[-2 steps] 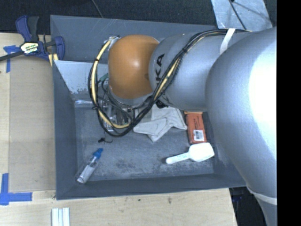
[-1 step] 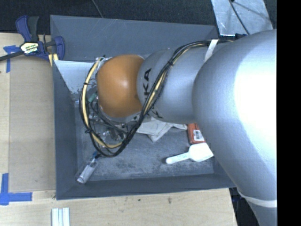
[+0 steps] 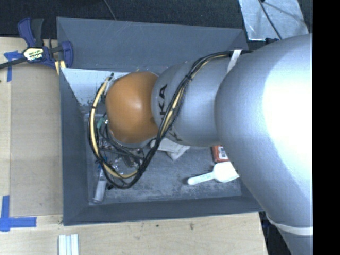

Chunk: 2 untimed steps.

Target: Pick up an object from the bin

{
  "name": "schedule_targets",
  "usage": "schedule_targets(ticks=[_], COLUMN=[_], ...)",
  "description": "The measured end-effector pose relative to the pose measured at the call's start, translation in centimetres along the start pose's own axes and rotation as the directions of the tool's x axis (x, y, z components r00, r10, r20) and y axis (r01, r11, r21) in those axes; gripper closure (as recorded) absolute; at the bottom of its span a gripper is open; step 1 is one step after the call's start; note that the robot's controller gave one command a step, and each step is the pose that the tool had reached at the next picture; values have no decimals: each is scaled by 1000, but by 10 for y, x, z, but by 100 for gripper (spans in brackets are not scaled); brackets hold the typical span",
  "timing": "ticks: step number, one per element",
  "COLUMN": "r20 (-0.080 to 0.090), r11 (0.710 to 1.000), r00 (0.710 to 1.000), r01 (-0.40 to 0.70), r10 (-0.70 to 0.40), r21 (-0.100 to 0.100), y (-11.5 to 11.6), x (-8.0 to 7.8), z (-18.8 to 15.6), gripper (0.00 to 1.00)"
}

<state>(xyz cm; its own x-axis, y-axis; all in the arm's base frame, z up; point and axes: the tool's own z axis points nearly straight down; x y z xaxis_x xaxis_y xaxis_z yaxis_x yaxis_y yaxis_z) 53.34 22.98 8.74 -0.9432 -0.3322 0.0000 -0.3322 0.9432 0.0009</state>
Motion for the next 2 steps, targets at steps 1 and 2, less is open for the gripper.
schedule_targets(ticks=[1, 2], r20=[1, -3], r11=[968, 858], r00=[968, 858], r01=[252, 513], r10=[-252, -513], r21=[1, 4], y=[16, 22], x=[21, 31], z=[-10, 12], gripper=[0, 0])
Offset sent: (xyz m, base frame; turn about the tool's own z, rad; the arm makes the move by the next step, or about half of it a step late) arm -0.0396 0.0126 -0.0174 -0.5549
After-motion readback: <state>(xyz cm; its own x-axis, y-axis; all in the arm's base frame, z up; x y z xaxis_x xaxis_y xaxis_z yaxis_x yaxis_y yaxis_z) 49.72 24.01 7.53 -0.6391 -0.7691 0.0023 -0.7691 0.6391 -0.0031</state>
